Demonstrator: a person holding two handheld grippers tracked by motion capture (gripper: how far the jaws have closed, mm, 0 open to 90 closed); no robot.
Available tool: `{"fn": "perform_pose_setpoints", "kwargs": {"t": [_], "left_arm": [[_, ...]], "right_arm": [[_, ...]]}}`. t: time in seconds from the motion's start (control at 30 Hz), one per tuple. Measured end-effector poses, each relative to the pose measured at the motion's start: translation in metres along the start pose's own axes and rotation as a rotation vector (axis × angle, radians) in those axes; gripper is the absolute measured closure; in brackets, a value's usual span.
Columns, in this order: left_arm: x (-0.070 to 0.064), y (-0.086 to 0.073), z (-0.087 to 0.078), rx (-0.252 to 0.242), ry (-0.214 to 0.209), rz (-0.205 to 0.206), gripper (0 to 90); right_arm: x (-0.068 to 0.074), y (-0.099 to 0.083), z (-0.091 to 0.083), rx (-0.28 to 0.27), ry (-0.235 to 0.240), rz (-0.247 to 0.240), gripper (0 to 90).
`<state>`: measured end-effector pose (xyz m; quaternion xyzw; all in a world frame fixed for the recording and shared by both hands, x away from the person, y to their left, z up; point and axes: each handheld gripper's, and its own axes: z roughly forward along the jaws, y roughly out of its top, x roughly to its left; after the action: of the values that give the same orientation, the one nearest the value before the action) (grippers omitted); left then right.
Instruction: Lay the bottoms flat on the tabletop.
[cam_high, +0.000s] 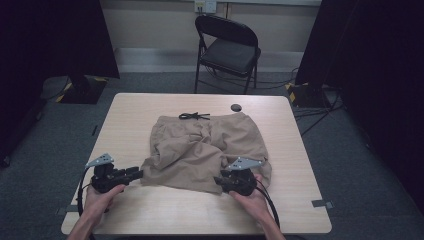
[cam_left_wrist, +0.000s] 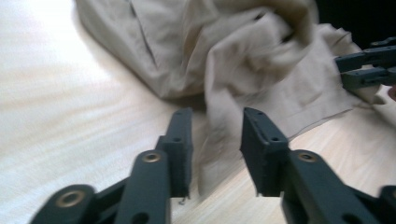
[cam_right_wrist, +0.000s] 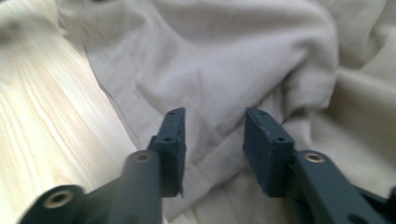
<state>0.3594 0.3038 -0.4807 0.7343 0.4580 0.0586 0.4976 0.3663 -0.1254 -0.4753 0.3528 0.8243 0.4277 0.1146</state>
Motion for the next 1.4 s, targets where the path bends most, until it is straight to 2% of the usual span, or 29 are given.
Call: {"fn": "perform_pose_setpoints", "kwargs": {"t": [0.07, 0.17, 0.2, 0.33, 0.43, 0.5, 0.7, 0.9, 0.93, 1.0, 1.1, 1.17, 1.23, 1.3, 1.4], "left_arm": [[0.002, -0.001, 0.006, 0.021, 0.017, -0.031, 49.3], [0.004, -0.001, 0.012, 0.026, 0.02, -0.043, 46.1], [0.004, -0.001, 0.014, 0.032, 0.021, -0.039, 47.7], [-0.001, -0.001, 0.011, 0.017, -0.025, 0.004, 75.1], [-0.008, 0.0, 0.002, 0.006, -0.053, 0.026, 85.8], [-0.013, -0.002, -0.007, 0.002, -0.067, 0.046, 87.7], [-0.029, -0.012, -0.036, -0.037, -0.088, 0.073, 88.8], [-0.042, -0.024, -0.053, -0.038, -0.125, 0.077, 88.8], [-0.042, -0.027, -0.054, -0.03, -0.118, 0.087, 88.5], [-0.043, -0.03, -0.053, -0.026, -0.119, 0.077, 85.6], [-0.042, -0.03, -0.05, -0.024, -0.107, 0.068, 75.4], [-0.04, -0.024, -0.049, -0.031, -0.099, 0.059, 65.3], [-0.035, -0.016, -0.046, -0.039, -0.098, 0.058, 59.1], [-0.032, -0.007, -0.04, -0.048, -0.095, 0.043, 54.1], [-0.028, 0.003, -0.023, -0.025, -0.094, 0.035, 50.0]], "right_arm": [[-0.001, -0.005, 0.004, 0.009, -0.007, 0.018, 48.7], [-0.001, -0.008, 0.009, 0.027, -0.025, 0.02, 44.9], [-0.001, -0.008, 0.011, 0.026, -0.023, 0.022, 46.7], [0.003, -0.007, 0.013, 0.018, -0.003, 0.012, 70.9], [0.008, -0.006, 0.007, -0.001, 0.021, 0.013, 79.3], [0.013, -0.005, 0.001, -0.013, 0.044, 0.006, 82.1], [0.036, -0.01, -0.017, -0.034, 0.099, -0.023, 84.8], [0.058, -0.018, -0.028, -0.032, 0.155, -0.042, 85.2], [0.061, -0.02, -0.029, -0.02, 0.161, -0.052, 85.1], [0.067, -0.026, -0.028, 0.002, 0.17, -0.071, 83.9], [0.066, -0.029, -0.026, 0.012, 0.164, -0.072, 72.6], [0.062, -0.025, -0.028, -0.005, 0.155, -0.067, 62.7], [0.057, -0.017, -0.031, -0.031, 0.135, -0.057, 55.0], [0.05, -0.007, -0.032, -0.057, 0.121, -0.047, 51.5], [0.037, 0.005, -0.026, -0.072, 0.09, -0.036, 49.8]]}}
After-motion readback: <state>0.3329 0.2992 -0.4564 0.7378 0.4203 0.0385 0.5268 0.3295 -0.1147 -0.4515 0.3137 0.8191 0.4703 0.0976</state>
